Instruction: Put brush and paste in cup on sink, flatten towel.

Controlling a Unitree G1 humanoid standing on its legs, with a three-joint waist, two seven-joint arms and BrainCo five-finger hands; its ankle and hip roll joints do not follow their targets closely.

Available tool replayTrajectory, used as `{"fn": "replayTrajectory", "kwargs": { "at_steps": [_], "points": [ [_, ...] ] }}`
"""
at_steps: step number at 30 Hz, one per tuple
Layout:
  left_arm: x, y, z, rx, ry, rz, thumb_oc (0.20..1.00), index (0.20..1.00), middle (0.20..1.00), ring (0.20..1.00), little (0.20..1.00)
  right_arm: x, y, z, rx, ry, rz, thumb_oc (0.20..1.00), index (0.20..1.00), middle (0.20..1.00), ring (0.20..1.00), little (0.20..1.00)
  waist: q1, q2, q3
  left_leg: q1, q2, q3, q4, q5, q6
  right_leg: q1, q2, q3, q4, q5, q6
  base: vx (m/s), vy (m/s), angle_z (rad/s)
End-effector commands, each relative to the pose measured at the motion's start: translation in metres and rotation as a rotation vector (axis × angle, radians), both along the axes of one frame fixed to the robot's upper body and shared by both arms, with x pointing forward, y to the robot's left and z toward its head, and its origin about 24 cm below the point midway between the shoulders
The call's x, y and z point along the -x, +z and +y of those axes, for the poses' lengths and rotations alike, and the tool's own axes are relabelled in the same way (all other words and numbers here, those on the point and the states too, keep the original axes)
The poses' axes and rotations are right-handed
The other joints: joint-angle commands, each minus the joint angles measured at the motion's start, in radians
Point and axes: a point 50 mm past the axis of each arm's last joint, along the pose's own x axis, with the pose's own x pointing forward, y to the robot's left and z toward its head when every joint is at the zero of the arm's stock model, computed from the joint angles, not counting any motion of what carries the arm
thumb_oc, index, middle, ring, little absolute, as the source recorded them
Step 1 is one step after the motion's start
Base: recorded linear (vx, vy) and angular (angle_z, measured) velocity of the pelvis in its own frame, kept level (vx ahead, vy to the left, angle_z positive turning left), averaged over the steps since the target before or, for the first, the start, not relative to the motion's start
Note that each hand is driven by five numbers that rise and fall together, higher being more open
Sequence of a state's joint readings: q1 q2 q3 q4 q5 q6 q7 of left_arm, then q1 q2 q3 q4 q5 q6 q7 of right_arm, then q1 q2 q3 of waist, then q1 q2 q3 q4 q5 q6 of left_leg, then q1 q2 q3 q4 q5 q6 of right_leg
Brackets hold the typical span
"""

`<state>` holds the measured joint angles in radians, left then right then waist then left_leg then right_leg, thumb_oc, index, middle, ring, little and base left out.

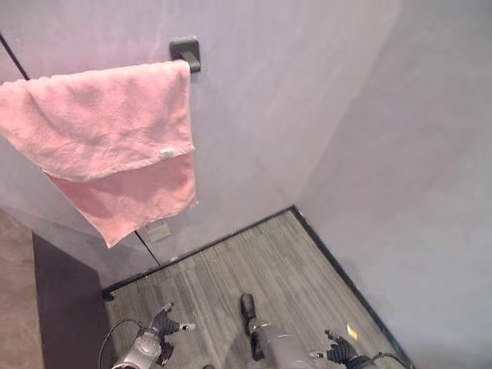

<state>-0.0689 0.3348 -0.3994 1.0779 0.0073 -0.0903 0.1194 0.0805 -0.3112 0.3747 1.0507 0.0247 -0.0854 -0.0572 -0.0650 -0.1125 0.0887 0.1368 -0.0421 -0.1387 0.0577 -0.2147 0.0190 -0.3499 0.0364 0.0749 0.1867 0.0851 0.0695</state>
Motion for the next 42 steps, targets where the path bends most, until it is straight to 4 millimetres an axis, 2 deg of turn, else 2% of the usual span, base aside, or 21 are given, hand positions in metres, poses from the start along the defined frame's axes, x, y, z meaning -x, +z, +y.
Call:
{"fn": "replayTrajectory", "kwargs": {
  "at_steps": [1,6,7,8,9,11,12,14,15,17,23,26,28,30,31,33,34,35,36,37,42],
  "points": [
    [-0.02,0.01,0.004,-0.006,0.005,-0.08,1.0,1.0,1.0,1.0,1.0,-0.017,0.008,-0.013,0.029,0.019,-0.051,1.0,1.0,1.0,1.0,1.0,-0.006,0.03,-0.012,-0.121,-0.045,0.056,-0.005,0.143,-0.012,0.131,0.006,0.029,-0.078,-0.022,0.043,0.16,-0.12,0.41],
    [-0.023,0.012,0.006,-0.004,0.035,-0.095,1.0,1.0,1.0,1.0,1.0,-0.017,0.01,-0.022,0.065,0.036,-0.051,1.0,1.0,1.0,1.0,1.0,-0.005,0.022,-0.02,-0.151,-0.028,0.064,0.112,0.139,-0.057,0.186,-0.006,-0.035,-0.095,-0.054,0.018,0.15,-0.129,0.43],
    [-0.027,0.013,0.005,-0.007,0.032,-0.104,1.0,1.0,1.0,1.0,1.0,-0.018,0.011,-0.024,0.076,0.037,-0.05,1.0,1.0,1.0,1.0,1.0,-0.01,0.021,-0.017,-0.168,-0.014,0.112,0.132,0.149,-0.064,0.197,-0.016,-0.057,-0.098,-0.059,0.015,0.07,-0.035,0.6],
    [-0.033,0.016,0.005,-0.009,0.03,-0.121,1.0,1.0,1.0,1.0,1.0,-0.019,0.012,-0.025,0.084,0.044,-0.06,1.0,1.0,1.0,1.0,1.0,-0.022,0.013,-0.017,-0.204,0.045,0.241,0.108,0.161,-0.064,0.215,-0.049,-0.098,-0.107,-0.069,0.019,0.09,-0.029,1.12],
    [-0.035,0.017,0.004,-0.003,0.034,-0.129,1.0,1.0,1.0,1.0,1.0,-0.019,0.013,-0.026,0.085,0.041,-0.062,1.0,1.0,1.0,1.0,1.0,-0.023,0.012,-0.017,-0.205,0.063,0.274,0.086,0.151,-0.061,0.223,-0.059,-0.11,-0.11,-0.074,0.024,0.07,-0.004,1.37],
    [-0.035,0.017,0.005,-0.005,0.035,-0.131,1.0,1.0,1.0,1.0,1.0,-0.018,0.012,-0.026,0.086,0.04,-0.061,1.0,1.0,1.0,1.0,1.0,-0.023,0.016,-0.02,-0.208,0.074,0.289,0.045,0.165,-0.064,0.231,-0.064,-0.121,-0.117,-0.079,0.026,0.07,0.054,0.94],
    [-0.032,0.016,0.006,-0.013,0.041,-0.123,1.0,1.0,1.0,1.0,1.0,-0.021,0.014,-0.025,0.079,0.043,-0.074,1.0,1.0,1.0,1.0,1.0,-0.016,0.021,-0.03,-0.241,0.107,0.286,0.003,0.213,-0.079,0.24,-0.074,-0.122,-0.122,-0.087,0.034,0.16,0.124,0.03],
    [-0.031,0.016,0.006,-0.012,0.044,-0.123,1.0,1.0,1.0,1.0,1.0,-0.021,0.014,-0.025,0.079,0.047,-0.072,1.0,1.0,1.0,1.0,1.0,-0.012,0.021,-0.031,-0.257,0.122,0.277,-0.008,0.235,-0.087,0.249,-0.082,-0.12,-0.125,-0.09,0.036,0.16,0.136,-0.06],
    [-0.029,0.015,0.008,-0.01,0.06,-0.118,1.0,1.0,1.0,1.0,1.0,-0.026,0.016,-0.022,0.073,0.061,-0.091,1.0,1.0,1.0,1.0,1.0,-0.002,0.027,-0.03,-0.294,0.168,0.273,-0.027,0.288,-0.11,0.269,-0.098,-0.112,-0.127,-0.107,0.043,0.12,0.125,-0.22],
    [-0.028,0.014,0.008,-0.008,0.068,-0.115,1.0,1.0,1.0,1.0,1.0,-0.027,0.016,-0.022,0.068,0.058,-0.097,1.0,1.0,1.0,1.0,1.0,0.002,0.031,-0.026,-0.301,0.182,0.273,-0.029,0.305,-0.117,0.28,-0.106,-0.112,-0.126,-0.114,0.046,0.15,0.212,-0.16],
    [-0.014,0.009,0.013,-0.008,0.079,-0.079,1.0,1.0,1.0,1.0,1.0,-0.028,0.015,-0.02,0.055,0.036,-0.093,1.0,1.0,1.0,1.0,1.0,0.003,0.047,-0.032,-0.275,0.124,0.269,0.014,0.237,-0.079,0.282,-0.157,-0.053,-0.093,-0.104,0.077,0.1,0.274,-0.31],
    [-0.013,0.01,0.008,0.017,0.067,-0.088,1.0,1.0,1.0,1.0,1.0,-0.033,0.014,-0.013,0.027,-0.001,-0.106,1.0,1.0,1.0,1.0,1.0,0.02,0.058,-0.032,-0.267,0.079,0.286,0.034,0.196,-0.043,0.259,-0.214,-0.047,-0.055,-0.072,0.103,0.04,0.323,-0.23],
    [-0.015,0.013,0.009,0.03,0.074,-0.111,1.0,1.0,1.0,1.0,1.0,-0.043,0.017,-0.007,-0.027,-0.062,-0.147,1.0,1.0,1.0,1.0,1.0,0.028,0.069,-0.025,-0.253,0.074,0.296,0.026,0.195,-0.033,0.229,-0.216,-0.076,0.01,-0.061,0.095,0.0,0.257,-0.07],
    [-0.015,0.016,0.008,0.058,0.068,-0.129,1.0,1.0,1.0,1.0,1.0,-0.052,0.021,0.001,-0.147,-0.173,-0.212,1.0,1.0,1.0,1.0,1.0,0.015,0.078,-0.022,-0.235,0.056,0.279,0.006,0.204,-0.027,0.211,-0.119,-0.041,0.045,-0.098,0.077,0.06,0.274,-0.1],
    [-0.015,0.017,0.007,0.084,0.078,-0.145,1.0,1.0,1.0,1.0,1.0,-0.052,0.022,0.003,-0.192,-0.226,-0.232,1.0,1.0,1.0,1.0,1.0,0.013,0.077,-0.022,-0.231,0.045,0.266,0.0,0.208,-0.026,0.21,-0.095,-0.036,0.032,-0.104,0.072,0.08,0.158,0.0],
    [-0.013,0.022,0.005,0.146,0.114,-0.187,1.0,1.0,1.0,1.0,1.0,-0.062,0.03,0.016,-0.325,-0.296,-0.305,1.0,1.0,1.0,1.0,1.0,0.033,0.076,-0.022,-0.222,0.042,0.275,-0.011,0.21,-0.031,0.231,-0.127,-0.136,-0.018,-0.102,0.061,0.02,0.068,0.35],
    [-0.013,0.022,0.005,0.146,0.114,-0.185,1.0,1.0,1.0,1.0,1.0,-0.061,0.03,0.016,-0.325,-0.297,-0.304,1.0,1.0,1.0,1.0,1.0,0.031,0.076,-0.022,-0.222,0.042,0.273,-0.011,0.21,-0.031,0.233,-0.128,-0.138,-0.019,-0.102,0.062,0.0,0.014,0.13],
    [-0.013,0.026,0.002,0.194,0.122,-0.21,1.0,1.0,1.0,1.0,1.0,-0.065,0.034,0.023,-0.417,-0.342,-0.329,1.0,1.0,1.0,1.0,1.0,0.031,0.079,-0.023,-0.224,0.043,0.269,-0.013,0.215,-0.034,0.241,-0.127,-0.136,-0.033,-0.102,0.066,0.03,0.006,0.08],
    [-0.017,0.036,-0.004,0.277,0.101,-0.266,1.0,1.0,1.0,1.0,1.0,-0.068,0.04,0.033,-0.557,-0.394,-0.356,1.0,1.0,1.0,1.0,1.0,0.034,0.078,-0.02,-0.225,0.038,0.256,-0.007,0.213,-0.035,0.254,-0.103,-0.089,-0.064,-0.1,0.065,0.05,0.003,0.16],
    [-0.017,0.041,-0.007,0.327,0.091,-0.282,1.0,1.0,1.0,1.0,1.0,-0.071,0.045,0.038,-0.63,-0.376,-0.363,1.0,1.0,1.0,1.0,1.0,0.044,0.077,-0.022,-0.221,0.039,0.262,-0.009,0.211,-0.036,0.262,-0.113,-0.107,-0.08,-0.093,0.067,0.05,0.002,0.4],
    [-0.017,0.056,-0.024,0.517,0.099,-0.333,1.0,1.0,1.0,1.0,1.0,-0.07,0.047,0.049,-0.756,-0.397,-0.331,1.0,1.0,1.0,1.0,1.0,0.064,0.074,-0.043,-0.198,0.037,0.253,-0.035,0.212,-0.038,0.308,-0.128,-0.119,-0.153,-0.078,0.07,0.07,-0.019,0.07]
  ]
}}
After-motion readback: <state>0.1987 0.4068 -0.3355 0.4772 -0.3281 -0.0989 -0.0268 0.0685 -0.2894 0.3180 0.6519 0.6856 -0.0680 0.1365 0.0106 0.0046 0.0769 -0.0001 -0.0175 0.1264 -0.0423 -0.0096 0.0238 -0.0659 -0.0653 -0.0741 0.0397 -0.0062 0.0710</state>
